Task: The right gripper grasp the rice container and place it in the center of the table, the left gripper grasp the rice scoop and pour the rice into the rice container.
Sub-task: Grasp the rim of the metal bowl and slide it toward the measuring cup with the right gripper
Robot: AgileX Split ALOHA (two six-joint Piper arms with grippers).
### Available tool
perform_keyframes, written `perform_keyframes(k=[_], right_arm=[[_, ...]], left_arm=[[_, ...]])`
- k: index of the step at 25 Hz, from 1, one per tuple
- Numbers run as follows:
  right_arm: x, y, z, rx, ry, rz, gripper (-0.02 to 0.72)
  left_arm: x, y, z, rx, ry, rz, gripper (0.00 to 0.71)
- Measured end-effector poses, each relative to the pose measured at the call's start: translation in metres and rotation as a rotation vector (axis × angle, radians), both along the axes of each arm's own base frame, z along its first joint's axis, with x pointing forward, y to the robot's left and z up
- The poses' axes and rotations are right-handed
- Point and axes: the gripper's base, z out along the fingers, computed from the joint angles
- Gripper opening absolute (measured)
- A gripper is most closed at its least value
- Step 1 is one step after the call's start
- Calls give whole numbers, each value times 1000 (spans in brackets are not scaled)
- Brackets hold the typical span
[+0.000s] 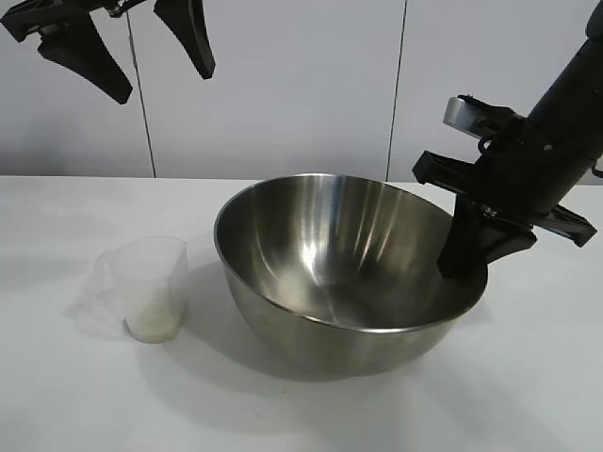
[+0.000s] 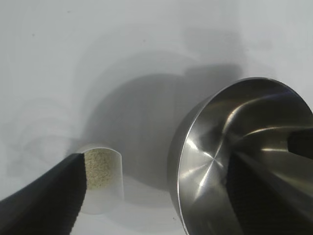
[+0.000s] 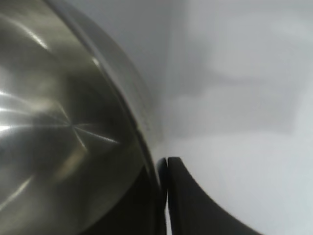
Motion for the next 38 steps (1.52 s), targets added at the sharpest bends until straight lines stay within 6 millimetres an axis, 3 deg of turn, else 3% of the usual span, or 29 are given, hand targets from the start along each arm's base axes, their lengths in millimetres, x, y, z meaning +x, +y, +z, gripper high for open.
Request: perform_keyframes(k=[6,11,19,21,25,27,32,38], right_arm=[[2,3,1,23,-12,-23,11],[-2,20,-2,23,-1,9,11],[-1,19,-5,1,4,-12,18],[-1,19,-5,3,11,-11,71],[-2,20,-5,6,22,-16,265],[-2,20,-5,9,30,-29,326],[-4,18,-2,-5,54,-3,367],[5,-9,45,-46,14,-27,371]], left_arm=[[0,0,0,0,0,0,571],[0,0,0,0,0,0,571],[0,0,0,0,0,0,571],[0,0,0,0,0,0,571],[0,0,0,0,0,0,571],[0,0,0,0,0,0,571],[0,0,0,0,0,0,571],[0,0,0,0,0,0,571]])
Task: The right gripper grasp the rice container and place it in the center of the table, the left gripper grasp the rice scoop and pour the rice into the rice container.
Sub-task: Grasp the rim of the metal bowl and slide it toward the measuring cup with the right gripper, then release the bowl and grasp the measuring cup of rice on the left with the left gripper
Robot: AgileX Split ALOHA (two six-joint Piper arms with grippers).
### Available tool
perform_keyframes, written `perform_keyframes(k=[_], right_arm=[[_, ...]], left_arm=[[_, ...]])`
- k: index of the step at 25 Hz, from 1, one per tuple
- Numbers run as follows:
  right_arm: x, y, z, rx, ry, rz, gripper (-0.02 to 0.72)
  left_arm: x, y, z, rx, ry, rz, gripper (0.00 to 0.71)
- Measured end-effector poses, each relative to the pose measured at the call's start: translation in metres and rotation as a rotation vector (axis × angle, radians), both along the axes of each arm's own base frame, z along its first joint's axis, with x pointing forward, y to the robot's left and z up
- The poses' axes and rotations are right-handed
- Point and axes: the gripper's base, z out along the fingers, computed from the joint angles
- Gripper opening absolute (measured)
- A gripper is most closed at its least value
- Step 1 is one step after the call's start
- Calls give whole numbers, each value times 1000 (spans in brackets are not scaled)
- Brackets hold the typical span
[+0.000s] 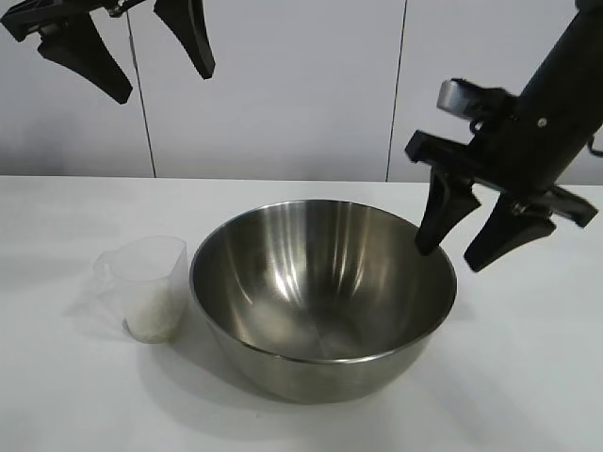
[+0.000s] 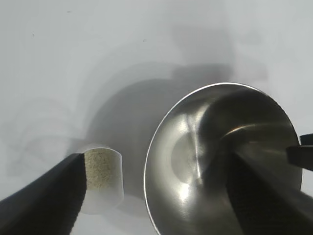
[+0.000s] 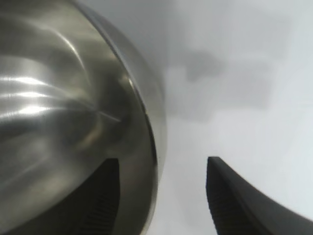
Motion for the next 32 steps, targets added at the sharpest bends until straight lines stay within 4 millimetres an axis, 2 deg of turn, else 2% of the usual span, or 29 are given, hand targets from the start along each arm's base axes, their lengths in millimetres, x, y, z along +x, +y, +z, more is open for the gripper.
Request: perform_keyframes(k=[5,8,11,24,32], right_arm=[[3,-26,42,-48,-21,-15,371],[2,-29,64,-53,-76,-15,371],[0,-29,77,-53,-104,-11,371],[0,-29,80,-51,-108,-12,371],[1,-29,80,-51,-115,-15,371]], left_arm=[[0,0,0,0,0,0,571],[0,0,0,0,0,0,571],[0,0,0,0,0,0,571],[0,0,0,-1,-2,0,571],[5,-1,3,-24,-59,15,571]])
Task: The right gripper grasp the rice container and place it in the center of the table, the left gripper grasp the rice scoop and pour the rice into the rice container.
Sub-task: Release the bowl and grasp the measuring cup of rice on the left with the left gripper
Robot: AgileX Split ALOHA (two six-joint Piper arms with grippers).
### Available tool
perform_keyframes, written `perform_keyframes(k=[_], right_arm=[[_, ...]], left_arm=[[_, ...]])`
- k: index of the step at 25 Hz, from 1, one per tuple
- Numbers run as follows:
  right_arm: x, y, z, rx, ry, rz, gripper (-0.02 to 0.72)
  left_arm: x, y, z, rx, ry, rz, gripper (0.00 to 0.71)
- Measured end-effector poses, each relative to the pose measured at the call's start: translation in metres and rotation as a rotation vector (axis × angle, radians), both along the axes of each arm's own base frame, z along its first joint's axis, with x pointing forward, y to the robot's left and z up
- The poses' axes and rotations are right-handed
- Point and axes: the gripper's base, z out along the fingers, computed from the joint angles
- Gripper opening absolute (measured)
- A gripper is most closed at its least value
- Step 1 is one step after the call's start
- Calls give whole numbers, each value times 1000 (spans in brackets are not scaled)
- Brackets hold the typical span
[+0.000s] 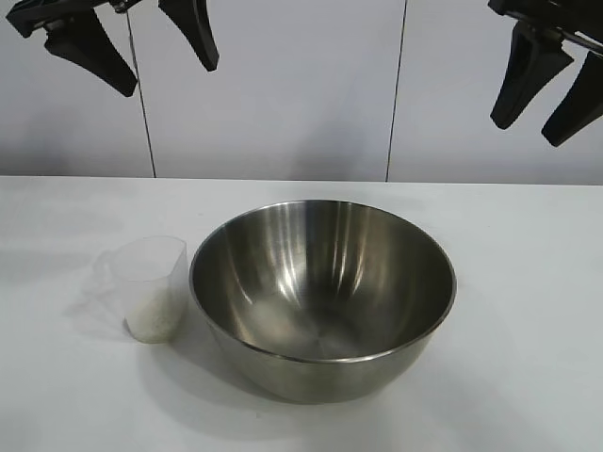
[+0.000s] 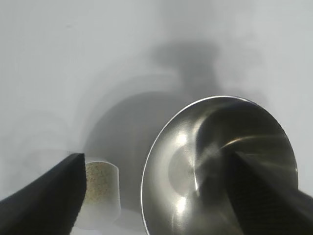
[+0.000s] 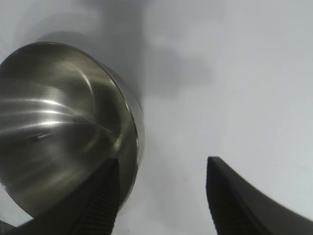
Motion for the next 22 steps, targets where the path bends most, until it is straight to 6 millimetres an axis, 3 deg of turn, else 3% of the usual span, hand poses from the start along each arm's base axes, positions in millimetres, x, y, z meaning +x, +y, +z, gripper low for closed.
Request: perform_keyframes(k=[17,22], right_arm=[[0,1,0,11,5,-15,371],[0,1,0,11,6,-15,371]], left_arm=[[9,2,5,-31,-91,31,571],[5,8,21,15,-190,-15,571]])
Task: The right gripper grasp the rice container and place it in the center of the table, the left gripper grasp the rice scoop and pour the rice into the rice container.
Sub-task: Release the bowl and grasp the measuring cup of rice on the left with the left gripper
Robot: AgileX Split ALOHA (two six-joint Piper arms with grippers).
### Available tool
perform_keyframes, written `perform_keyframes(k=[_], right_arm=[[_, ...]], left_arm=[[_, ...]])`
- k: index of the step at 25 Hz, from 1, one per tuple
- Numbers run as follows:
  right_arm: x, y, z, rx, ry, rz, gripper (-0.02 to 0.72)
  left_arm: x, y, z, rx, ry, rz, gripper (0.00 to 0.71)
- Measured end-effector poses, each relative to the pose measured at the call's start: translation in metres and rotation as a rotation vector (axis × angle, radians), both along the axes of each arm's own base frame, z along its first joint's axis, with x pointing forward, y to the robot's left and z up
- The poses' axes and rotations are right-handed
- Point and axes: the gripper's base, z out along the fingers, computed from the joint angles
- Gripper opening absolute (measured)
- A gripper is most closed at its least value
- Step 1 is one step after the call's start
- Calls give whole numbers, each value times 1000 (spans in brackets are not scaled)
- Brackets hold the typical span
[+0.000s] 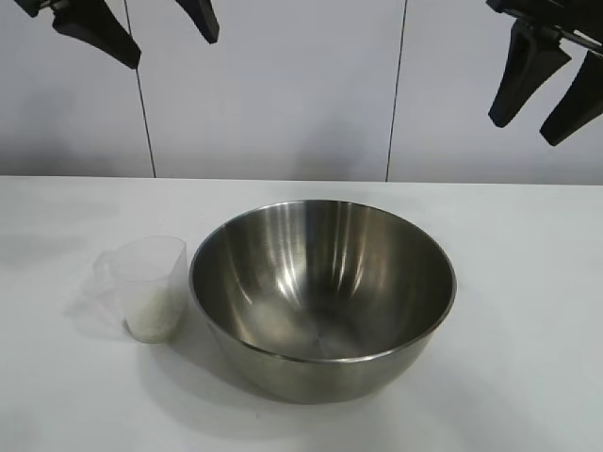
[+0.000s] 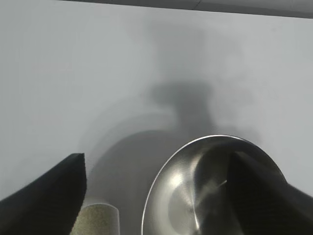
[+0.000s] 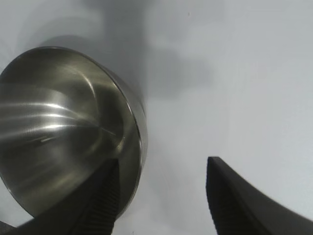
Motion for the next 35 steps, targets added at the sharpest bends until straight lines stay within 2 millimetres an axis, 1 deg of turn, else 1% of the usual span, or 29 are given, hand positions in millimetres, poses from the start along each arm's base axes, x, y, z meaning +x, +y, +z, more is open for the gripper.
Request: perform_keyframes(k=[3,7,9,11,14,16,17,18,20,23,24,26,31,35], right_arm=[[0,0,0,0,0,-1,371],[0,0,0,1,1,-2,371],[0,0,0,1,1,-2,371],[0,0,0,1,1,-2,371],[0,0,0,1,1,-3,371],[0,0,0,1,1,-3,371],[0,0,0,1,1,-3,371],[0,0,0,1,1,-3,371],[0,0,0,1,1,-3,371],[0,0,0,1,1,-3,371],[0,0,0,1,1,-3,371],[0,0,0,1,1,-3,371],[0,0,0,1,1,-3,371],[0,0,0,1,1,-3,371]], left_arm=[[-8,6,18,27,-75,-21,571],[-24,14,35,12,-215,-28,571],[-39,17,27,-2,-270,-26,571],[-57,22,14,-24,-324,-17,571],[-86,35,-18,-54,-418,16,571],[-102,45,-36,-71,-482,39,571],[-113,51,-52,-78,-517,54,571],[-120,56,-62,-82,-542,64,571],[-137,66,-88,-82,-581,83,571],[-155,76,-122,-60,-596,90,571],[-159,78,-131,-49,-596,85,571],[-162,80,-144,-38,-608,79,571],[-160,79,-176,-12,-527,86,571],[-157,79,-194,-23,-607,90,571]])
